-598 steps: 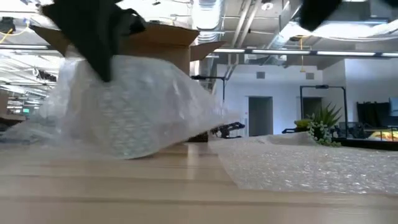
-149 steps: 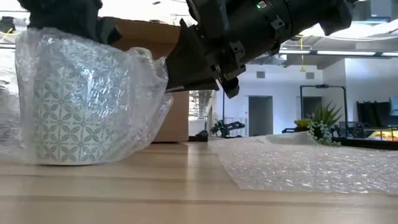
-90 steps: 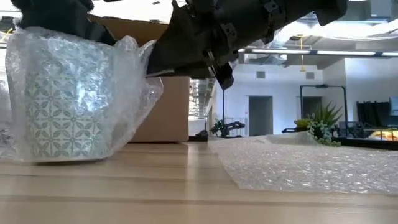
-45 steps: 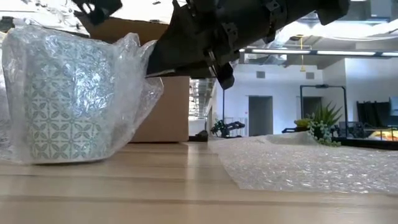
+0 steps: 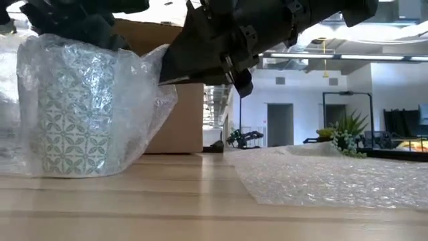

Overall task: Wrap mug
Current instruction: Wrap the green patterned mug with the bubble wrap

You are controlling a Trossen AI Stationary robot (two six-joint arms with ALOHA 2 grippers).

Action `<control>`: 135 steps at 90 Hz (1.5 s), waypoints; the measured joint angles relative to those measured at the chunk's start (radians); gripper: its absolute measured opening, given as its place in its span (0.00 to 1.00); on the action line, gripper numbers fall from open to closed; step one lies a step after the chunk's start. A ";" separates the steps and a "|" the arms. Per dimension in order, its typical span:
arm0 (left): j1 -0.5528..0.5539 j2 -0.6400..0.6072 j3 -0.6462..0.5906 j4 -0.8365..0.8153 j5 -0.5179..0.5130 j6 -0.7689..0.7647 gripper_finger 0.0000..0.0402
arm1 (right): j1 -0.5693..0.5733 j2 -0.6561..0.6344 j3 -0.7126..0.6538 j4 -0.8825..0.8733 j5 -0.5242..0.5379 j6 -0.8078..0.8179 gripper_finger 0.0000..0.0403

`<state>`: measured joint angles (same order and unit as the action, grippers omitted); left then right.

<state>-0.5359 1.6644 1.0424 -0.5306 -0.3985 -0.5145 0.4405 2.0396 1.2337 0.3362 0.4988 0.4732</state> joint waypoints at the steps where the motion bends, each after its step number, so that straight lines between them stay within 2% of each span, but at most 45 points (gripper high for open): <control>1: 0.001 0.000 0.000 0.001 0.000 0.004 0.00 | 0.001 0.000 0.001 0.000 0.000 0.000 0.00; 20: 0.002 -0.029 -0.004 0.011 0.011 0.040 0.00 | 0.006 0.000 0.013 -0.002 0.022 0.029 0.00; 37: -0.001 -0.147 -0.009 -0.017 0.060 0.033 0.00 | 0.011 0.000 0.018 0.002 0.054 0.049 0.00; 55: -0.002 -0.275 -0.007 -0.038 0.083 -0.014 0.00 | 0.011 0.000 0.018 -0.006 0.056 0.052 0.00; 67: -0.002 -0.309 -0.006 -0.033 0.082 -0.115 0.00 | 0.011 0.000 0.018 -0.007 0.058 0.053 0.00; 82: -0.007 -0.269 -0.005 -0.024 0.076 -0.111 0.00 | 0.011 0.000 0.018 -0.011 0.059 0.052 0.00; 111: 0.000 -0.080 -0.004 -0.021 -0.001 -0.129 0.00 | 0.016 0.000 0.016 -0.013 0.060 0.050 0.00; 135: 0.014 -0.050 -0.002 -0.023 -0.006 -0.073 0.00 | 0.030 0.000 0.016 -0.012 0.081 0.050 0.00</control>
<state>-0.5217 1.6142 1.0405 -0.5537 -0.4049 -0.5875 0.4702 2.0396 1.2495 0.3238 0.5796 0.5232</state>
